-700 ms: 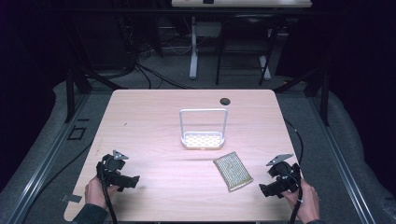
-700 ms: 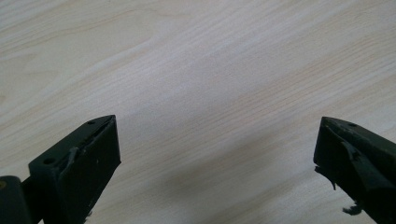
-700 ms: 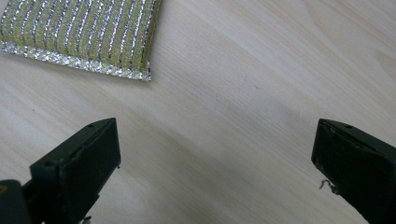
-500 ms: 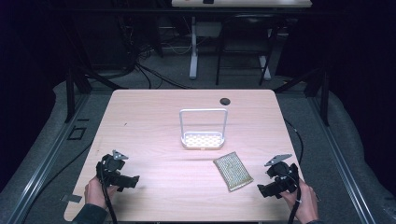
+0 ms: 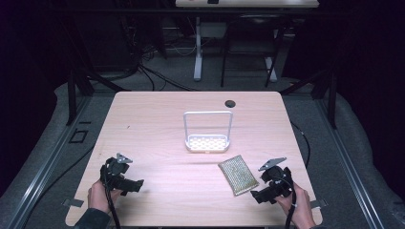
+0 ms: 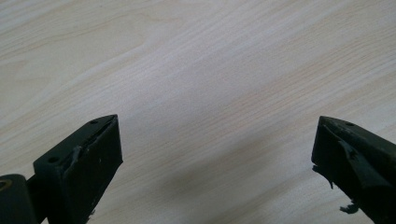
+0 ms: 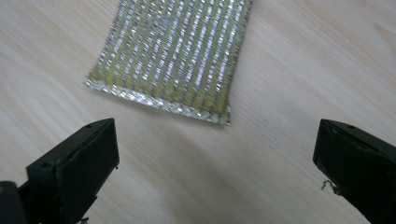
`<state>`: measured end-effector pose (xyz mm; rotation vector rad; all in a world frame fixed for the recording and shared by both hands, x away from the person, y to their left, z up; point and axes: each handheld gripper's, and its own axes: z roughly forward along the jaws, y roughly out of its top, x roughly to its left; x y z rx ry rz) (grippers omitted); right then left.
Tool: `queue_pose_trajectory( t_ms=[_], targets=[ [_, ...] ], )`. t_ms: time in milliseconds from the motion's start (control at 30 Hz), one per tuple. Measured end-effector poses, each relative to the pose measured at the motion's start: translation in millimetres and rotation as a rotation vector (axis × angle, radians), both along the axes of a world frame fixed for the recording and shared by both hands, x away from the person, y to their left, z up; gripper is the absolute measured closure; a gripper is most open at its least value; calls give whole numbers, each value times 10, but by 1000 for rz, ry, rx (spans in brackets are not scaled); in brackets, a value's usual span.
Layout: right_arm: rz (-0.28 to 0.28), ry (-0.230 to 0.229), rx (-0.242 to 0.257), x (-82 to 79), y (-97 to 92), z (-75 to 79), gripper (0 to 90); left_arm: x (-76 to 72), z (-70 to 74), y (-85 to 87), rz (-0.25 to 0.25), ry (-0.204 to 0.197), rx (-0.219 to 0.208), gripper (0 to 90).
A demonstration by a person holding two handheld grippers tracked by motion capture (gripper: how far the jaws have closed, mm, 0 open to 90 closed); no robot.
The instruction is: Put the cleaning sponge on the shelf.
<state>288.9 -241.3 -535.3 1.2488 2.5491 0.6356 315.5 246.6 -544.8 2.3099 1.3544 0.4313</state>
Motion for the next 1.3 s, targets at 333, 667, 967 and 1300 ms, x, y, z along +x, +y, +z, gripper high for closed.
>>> queue_pose_trajectory(
  t_ms=[333, 667, 967, 1300],
  targets=[
    [-31, -21, 25, 102, 257, 17, 0, 11, -5, 1, 0, -1, -1, 17],
    [-54, 5, 41, 224, 398, -73, 0, 10, -15, -35, -14, -7, 2, 16],
    [-56, 49, -20, 308, 583, -181, 0, 6, -5, -28, -13, -10, -2, 18],
    [-44, 40, -61, 280, 611, -247, 68, -5, 13, -8, -8, -26, -10, 23]
  ],
)
